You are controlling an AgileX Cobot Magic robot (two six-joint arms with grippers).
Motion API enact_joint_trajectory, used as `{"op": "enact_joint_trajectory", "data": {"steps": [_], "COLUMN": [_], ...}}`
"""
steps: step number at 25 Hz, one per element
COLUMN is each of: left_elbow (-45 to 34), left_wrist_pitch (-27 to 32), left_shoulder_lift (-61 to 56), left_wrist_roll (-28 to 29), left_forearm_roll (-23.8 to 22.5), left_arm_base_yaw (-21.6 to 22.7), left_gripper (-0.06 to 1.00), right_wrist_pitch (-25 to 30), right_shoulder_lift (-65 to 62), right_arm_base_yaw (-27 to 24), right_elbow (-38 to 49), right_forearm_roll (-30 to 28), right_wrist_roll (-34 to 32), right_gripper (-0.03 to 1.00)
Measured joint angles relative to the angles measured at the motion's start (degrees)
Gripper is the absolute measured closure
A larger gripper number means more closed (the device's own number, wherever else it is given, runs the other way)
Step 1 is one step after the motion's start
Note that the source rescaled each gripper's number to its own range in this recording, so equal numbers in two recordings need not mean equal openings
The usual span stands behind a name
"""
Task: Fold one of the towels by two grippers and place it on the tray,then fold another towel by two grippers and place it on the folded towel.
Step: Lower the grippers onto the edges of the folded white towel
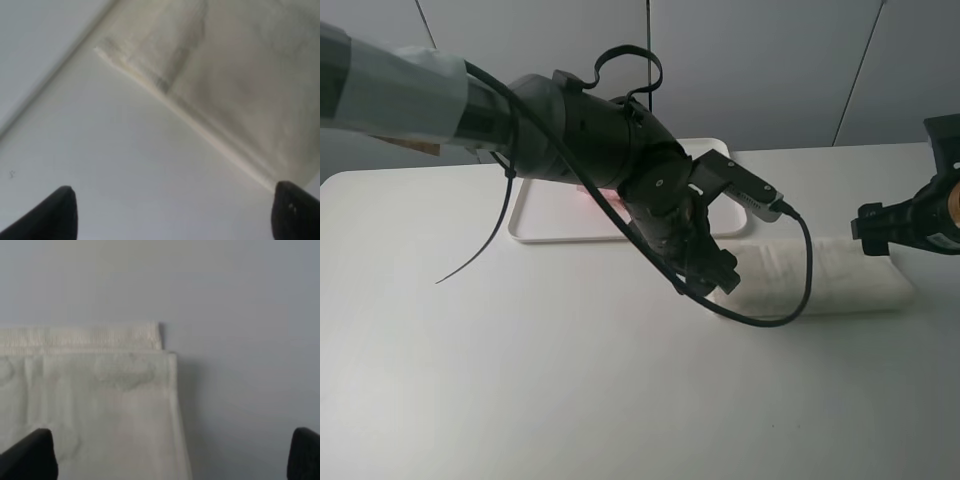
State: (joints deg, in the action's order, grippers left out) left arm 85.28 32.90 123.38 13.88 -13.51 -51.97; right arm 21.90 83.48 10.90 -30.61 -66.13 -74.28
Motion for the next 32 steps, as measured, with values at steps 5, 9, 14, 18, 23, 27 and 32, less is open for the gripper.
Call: {"op": "enact_joint_trajectory", "data": {"steps": [5,9,14,18,23,27,32], "left_elbow": [1.5,6.5,13.5,17.2,21.9,24.6,26.0], "left_wrist_pitch": [5.1,10.1,16.2,19.6,24.4,27.8,30.0], "left_shoulder_lift": [0.1,0.3,0.3,0.3,3.0,6.0,8.7], "left_wrist_roll": [1.8,1.9,-1.6,-3.7,-5.0,-5.4,-5.7], "left_forearm_roll": [1.5,3.3,6.9,8.3,12.5,16.4,18.2], "left_arm_base_yaw": [1.0,3.3,4.5,4.5,6.5,8.7,9.0], "left_gripper": [-0.05,-0.05,-0.05,-0.05,-0.05,-0.05,-0.05], "right_wrist_pitch": [1.5,7.9,16.3,19.6,21.8,21.1,21.1], "right_shoulder_lift": [0.1,0.1,0.5,2.4,4.6,4.8,4.9], "right_arm_base_yaw": [0.0,0.0,-1.0,-7.4,-12.8,-12.8,-13.0], "right_elbow": [-3.7,-9.9,-17.9,-22.8,-24.5,-24.5,-24.6], "right_forearm_roll": [14.9,25.3,31.4,44.5,63.0,61.7,58.6], "right_wrist_roll": [13.6,26.4,36.6,50.8,71.2,75.4,76.3], "right_gripper": [-0.03,-0.03,-0.03,-0.03,-0.03,-0.03,-0.03]}}
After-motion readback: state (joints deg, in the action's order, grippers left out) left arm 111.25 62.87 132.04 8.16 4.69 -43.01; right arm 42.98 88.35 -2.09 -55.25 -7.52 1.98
